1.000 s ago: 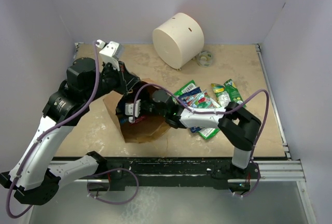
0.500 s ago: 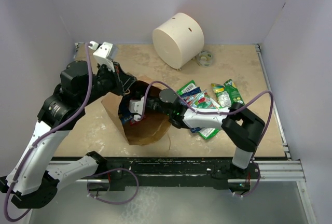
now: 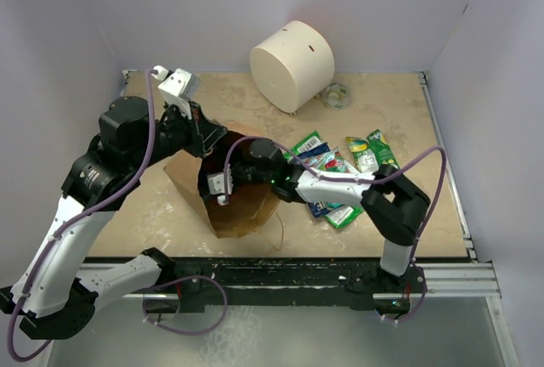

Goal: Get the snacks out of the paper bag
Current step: Take out the snack from the paper bag.

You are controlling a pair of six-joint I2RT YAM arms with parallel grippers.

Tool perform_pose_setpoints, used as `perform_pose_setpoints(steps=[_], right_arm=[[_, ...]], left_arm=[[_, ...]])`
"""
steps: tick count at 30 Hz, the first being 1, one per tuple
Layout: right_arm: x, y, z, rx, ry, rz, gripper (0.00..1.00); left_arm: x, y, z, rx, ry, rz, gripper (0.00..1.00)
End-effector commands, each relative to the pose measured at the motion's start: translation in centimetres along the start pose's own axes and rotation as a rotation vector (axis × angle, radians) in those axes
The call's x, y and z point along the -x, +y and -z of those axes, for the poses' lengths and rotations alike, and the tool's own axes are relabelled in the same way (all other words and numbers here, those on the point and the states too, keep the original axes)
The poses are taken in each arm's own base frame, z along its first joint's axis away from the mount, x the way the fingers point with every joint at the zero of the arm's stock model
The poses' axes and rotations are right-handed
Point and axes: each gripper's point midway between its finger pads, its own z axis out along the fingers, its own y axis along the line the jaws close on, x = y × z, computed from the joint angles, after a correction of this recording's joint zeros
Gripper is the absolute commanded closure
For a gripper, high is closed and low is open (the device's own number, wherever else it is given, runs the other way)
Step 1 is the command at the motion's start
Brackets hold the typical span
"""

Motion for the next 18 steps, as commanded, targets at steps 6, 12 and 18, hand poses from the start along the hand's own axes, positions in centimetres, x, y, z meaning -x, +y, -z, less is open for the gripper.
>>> perform_pose_setpoints(steps=[6, 12, 18], right_arm=[[2.2, 4.7, 4.6, 0.331, -0.025, -0.026, 0.41], [0.7, 5.6, 4.7, 0.340, 0.042, -0.047, 0.42], [0.6, 3.7, 4.5, 0.183, 0.054, -0.125, 0.42]], left_arm=[[1.1, -2.4, 0.6, -0.144, -0.064, -0.089, 1.00], [-0.3, -4.2, -0.1, -0.264, -0.022, -0.038, 1.00], [0.3, -4.1, 0.2, -0.246, -0.067, 0.005, 1.00]])
